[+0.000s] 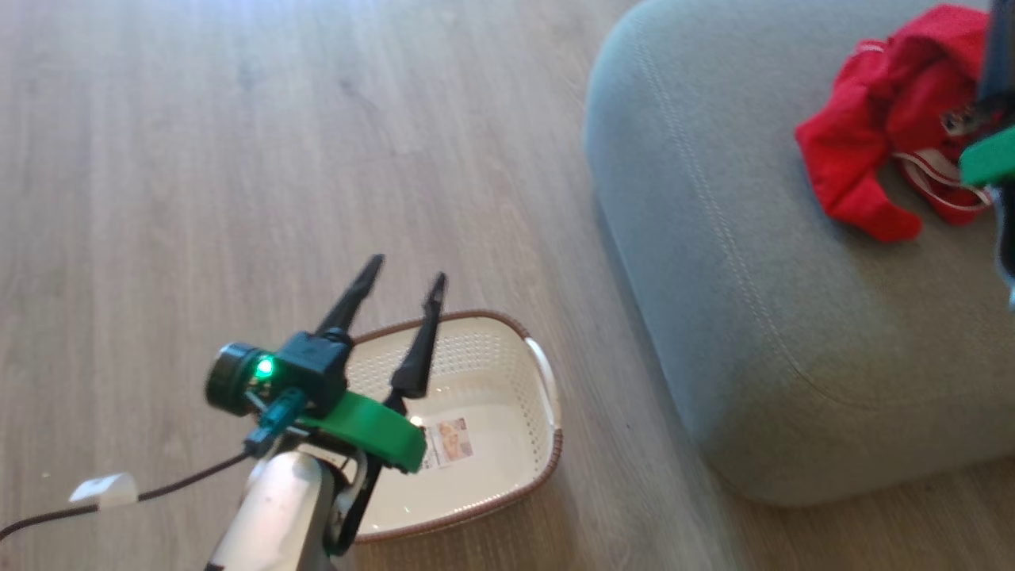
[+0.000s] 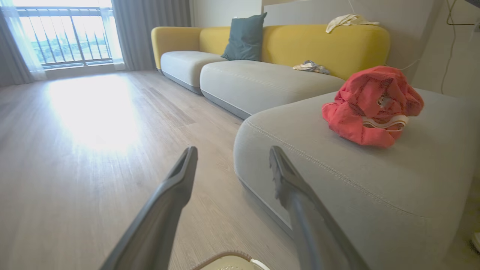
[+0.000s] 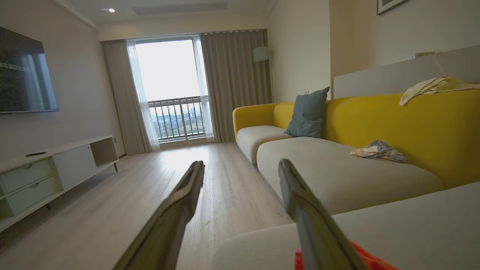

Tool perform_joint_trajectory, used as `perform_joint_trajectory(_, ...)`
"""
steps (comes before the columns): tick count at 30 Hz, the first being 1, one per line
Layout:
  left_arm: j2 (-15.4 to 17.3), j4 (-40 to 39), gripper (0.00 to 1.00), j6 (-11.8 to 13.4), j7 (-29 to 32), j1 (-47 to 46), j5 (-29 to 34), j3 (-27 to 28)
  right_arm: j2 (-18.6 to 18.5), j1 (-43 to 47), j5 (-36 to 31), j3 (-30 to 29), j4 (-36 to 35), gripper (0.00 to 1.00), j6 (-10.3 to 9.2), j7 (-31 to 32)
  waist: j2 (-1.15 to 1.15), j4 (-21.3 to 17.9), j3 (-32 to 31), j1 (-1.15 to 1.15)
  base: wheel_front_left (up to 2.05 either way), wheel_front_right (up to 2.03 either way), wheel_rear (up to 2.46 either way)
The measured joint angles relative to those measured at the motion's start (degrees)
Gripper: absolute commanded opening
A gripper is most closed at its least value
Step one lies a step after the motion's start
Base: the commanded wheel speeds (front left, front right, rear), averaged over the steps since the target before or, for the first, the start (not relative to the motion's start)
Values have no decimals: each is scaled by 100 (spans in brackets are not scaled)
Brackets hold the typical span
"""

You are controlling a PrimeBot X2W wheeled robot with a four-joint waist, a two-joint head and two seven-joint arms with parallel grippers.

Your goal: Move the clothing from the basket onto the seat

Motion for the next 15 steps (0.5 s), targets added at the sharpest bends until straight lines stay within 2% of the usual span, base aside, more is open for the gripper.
perform_joint_trajectory(6, -12, -220, 100, 454, 0, 246, -1, 360, 74, 936, 140, 19, -818, 100, 0, 0, 0, 399, -226, 0, 0, 0, 0)
perform_joint_trajectory(11, -22, -372, 100, 835, 0, 435, -159, 672, 405, 1630, -32, 70, -1568, 100, 0, 0, 0, 731, -363, 0, 0, 0, 0)
perform_joint_trajectory(15, -26, -433, 100, 1037, 0, 581, -177, 798, 712, 2196, -215, 103, -1837, 100, 0, 0, 0, 983, -465, 0, 0, 0, 0)
